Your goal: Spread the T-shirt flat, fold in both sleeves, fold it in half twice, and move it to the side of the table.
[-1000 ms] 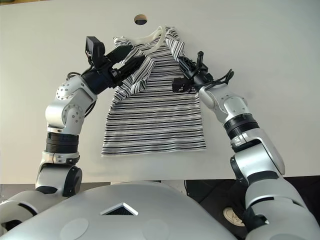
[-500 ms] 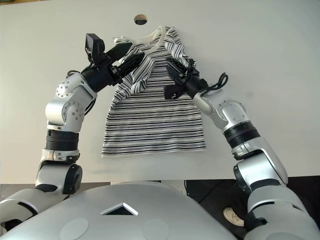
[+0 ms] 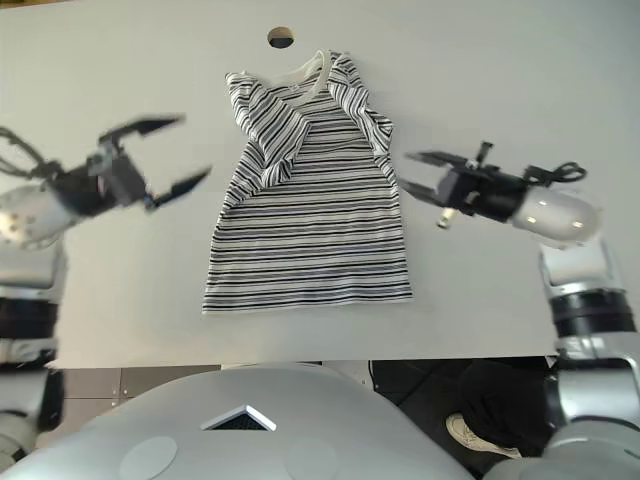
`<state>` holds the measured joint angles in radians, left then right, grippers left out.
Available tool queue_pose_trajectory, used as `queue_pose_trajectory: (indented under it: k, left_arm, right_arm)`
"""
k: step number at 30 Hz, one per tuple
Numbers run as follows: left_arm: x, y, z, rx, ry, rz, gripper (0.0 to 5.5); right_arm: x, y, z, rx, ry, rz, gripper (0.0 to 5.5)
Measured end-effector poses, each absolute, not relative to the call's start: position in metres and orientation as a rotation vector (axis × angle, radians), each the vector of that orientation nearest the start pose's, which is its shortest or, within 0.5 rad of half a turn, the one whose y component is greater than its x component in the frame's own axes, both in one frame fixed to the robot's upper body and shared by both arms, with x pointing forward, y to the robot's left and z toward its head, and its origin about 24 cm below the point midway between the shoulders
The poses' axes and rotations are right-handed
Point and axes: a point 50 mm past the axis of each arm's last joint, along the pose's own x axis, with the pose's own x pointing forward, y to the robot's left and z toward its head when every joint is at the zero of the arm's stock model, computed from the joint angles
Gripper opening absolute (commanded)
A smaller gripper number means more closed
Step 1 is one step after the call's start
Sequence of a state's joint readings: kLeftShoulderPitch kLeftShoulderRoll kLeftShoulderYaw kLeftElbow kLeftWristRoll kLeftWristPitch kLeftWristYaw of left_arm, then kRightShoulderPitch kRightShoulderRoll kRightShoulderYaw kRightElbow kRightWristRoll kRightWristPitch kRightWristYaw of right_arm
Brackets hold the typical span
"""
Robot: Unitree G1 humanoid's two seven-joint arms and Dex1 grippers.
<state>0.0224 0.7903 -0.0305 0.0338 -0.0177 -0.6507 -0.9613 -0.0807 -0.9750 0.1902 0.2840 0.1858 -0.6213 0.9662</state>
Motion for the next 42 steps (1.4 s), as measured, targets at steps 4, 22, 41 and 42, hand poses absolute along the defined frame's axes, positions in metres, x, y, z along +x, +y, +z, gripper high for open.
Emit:
queue_pose_trajectory:
  k: [4, 22, 41, 42]
  left_arm:
    - [0.185, 0.257, 0.082, 1.233, 0.107, -1.37, 4.15]
    - [0.159, 0.213, 0.051, 1.341, -0.235, -1.64, 4.15]
    - [0.151, 0.194, 0.038, 1.268, -0.274, -1.704, 2.05]
    - [0.151, 0.194, 0.038, 1.266, -0.273, -1.708, 1.91]
  right_arm:
    - [0.192, -0.285, 0.08, -0.941, 0.292, 1.313, 1.65]
    - [0.164, -0.25, 0.058, -1.473, 0.051, 1.65, 1.65]
    - [0.161, -0.222, 0.048, -1.393, -0.028, 1.724, 0.1]
    - [0.16, -0.222, 0.048, -1.391, -0.027, 1.725, 0.1]
